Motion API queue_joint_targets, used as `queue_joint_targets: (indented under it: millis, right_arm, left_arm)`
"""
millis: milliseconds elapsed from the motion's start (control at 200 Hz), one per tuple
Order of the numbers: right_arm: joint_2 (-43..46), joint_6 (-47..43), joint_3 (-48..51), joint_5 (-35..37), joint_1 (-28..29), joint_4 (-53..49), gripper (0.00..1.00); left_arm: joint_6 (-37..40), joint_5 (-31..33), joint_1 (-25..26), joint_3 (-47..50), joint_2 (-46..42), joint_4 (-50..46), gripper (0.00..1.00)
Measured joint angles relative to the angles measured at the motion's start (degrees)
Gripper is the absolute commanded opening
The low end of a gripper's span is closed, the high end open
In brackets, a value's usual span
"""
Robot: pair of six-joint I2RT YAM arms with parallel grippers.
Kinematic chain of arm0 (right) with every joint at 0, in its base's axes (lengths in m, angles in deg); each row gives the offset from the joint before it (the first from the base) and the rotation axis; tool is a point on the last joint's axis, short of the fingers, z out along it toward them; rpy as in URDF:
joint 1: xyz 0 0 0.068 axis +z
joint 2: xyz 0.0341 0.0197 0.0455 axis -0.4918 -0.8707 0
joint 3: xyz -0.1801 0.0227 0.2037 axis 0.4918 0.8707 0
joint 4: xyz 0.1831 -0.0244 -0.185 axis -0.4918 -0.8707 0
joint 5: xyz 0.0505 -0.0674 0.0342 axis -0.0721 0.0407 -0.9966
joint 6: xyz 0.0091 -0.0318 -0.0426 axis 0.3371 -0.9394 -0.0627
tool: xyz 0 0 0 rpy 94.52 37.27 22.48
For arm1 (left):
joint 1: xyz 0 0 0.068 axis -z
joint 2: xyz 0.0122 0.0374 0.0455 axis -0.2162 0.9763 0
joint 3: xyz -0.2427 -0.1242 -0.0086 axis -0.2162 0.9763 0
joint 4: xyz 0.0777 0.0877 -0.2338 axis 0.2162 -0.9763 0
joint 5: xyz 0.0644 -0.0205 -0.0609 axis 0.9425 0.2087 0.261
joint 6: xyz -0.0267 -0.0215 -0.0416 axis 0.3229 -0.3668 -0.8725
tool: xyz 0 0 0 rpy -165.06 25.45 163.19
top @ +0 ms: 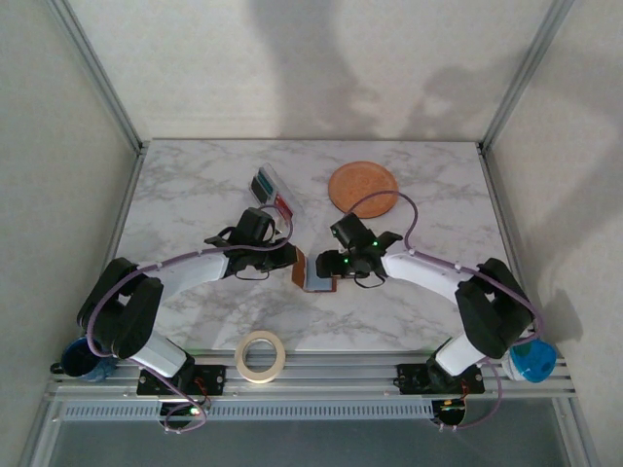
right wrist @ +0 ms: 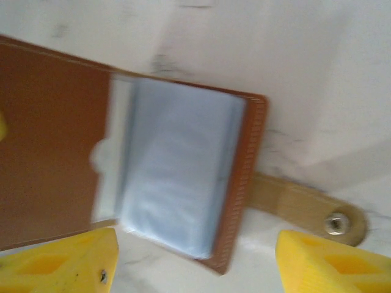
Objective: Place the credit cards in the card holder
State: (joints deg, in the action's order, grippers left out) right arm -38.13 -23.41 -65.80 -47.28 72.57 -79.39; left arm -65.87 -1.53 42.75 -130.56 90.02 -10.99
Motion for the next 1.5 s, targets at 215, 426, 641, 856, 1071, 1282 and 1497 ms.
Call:
queue_joint_targets:
  millis: [215,426,641,856,1071,1282,1497]
  right_arm:
    - [-2.6,1.4,-2.5,-13.2,-0.4,6.5,0.38]
    - [-10.3,1.4,-3.3,-17.4,-2.9,8.4,0.41]
    - [-12.4,0.5,-2.3,-17.6,-3.6,9.1,0.43]
    - [-13.9,0.2,-1.3,-17.9,-3.6,10.6,0.44]
    - [-14.3,0.2,-0.8,-19.2,-3.9,12.4,0.45]
    - [-14.3,0.3,-0.7,-20.3,-4.1,13.0,0.49]
    - [-13.9,0.3,-0.7,-20.7,-4.1,12.8,0.53]
  left_arm:
    - [0.6,1.7,-0.2,0.0,0.0,-0.2,0.31]
    - [1.6,4.3,-1.3,0.0,0.2,-1.1,0.32]
    - [2.4,6.6,-2.0,0.8,0.5,-1.2,0.28]
    - [3.9,7.2,-3.2,1.9,2.9,-0.2,0.11]
    - [4.5,6.9,-4.4,3.0,6.0,0.7,0.09]
    - [4.9,3.8,-5.8,3.4,7.3,2.5,0.13]
    - [4.9,3.5,-5.8,3.4,7.0,2.6,0.17]
